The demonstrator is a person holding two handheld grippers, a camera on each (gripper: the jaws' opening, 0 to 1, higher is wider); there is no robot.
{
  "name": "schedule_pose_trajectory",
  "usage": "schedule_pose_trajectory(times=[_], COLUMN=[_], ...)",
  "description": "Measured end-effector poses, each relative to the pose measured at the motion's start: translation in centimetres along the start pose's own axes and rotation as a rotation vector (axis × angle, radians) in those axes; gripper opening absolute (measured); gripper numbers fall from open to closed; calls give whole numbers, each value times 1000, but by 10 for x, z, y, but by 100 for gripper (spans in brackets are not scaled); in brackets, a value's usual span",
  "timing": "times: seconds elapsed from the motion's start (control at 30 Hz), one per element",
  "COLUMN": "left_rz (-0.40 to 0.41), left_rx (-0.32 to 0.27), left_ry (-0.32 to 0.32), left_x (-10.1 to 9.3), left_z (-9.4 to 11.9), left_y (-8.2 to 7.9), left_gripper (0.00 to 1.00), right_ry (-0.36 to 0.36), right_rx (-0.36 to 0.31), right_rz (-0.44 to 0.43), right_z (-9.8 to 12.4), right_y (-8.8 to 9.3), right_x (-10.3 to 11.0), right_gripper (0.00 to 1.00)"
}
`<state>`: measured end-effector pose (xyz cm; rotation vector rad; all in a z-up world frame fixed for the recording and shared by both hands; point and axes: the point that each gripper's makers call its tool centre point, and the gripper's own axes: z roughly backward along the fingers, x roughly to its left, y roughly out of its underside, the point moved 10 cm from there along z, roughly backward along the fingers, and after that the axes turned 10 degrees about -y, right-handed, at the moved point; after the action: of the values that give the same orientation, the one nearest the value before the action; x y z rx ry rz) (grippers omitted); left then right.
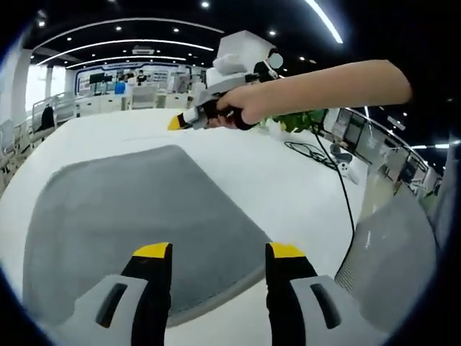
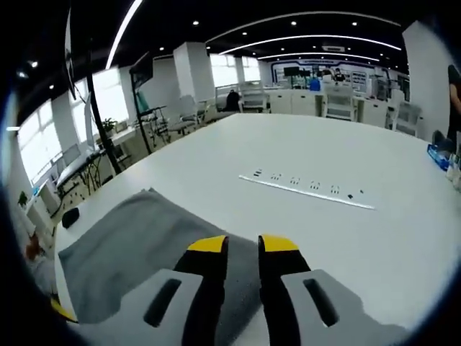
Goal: Fold the towel on the table until its edges align and the towel forms a compact rectangular stack.
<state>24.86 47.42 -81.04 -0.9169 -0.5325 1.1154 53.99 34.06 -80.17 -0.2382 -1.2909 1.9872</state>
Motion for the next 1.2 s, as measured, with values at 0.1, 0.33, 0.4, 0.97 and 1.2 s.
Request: schedule_pose_trajectory(times=[0.1,0.33,0.4,0.97,1.2], left_rz=[-43,-159,-170,-315,-371], left_rx=[14,49,50,129,157], left_ry=[28,147,166,315,307], left_x=[-7,-23,-28,-57,-57], left_z=[-3,-12,-16,-46,-51], left_y=[-2,-4,-5,3,7], left_gripper=[54,52,52,35,31], right_ry=[4,10,11,3,3], right_rx=[13,30,34,73,77], right_rz=[-5,-29,-33,-44,-54], right_z=[6,6,6,5,0], right_y=[3,13,16,30,31], right_x=[-2,-12,-15,-20,-24], right_gripper=[19,20,20,18,17])
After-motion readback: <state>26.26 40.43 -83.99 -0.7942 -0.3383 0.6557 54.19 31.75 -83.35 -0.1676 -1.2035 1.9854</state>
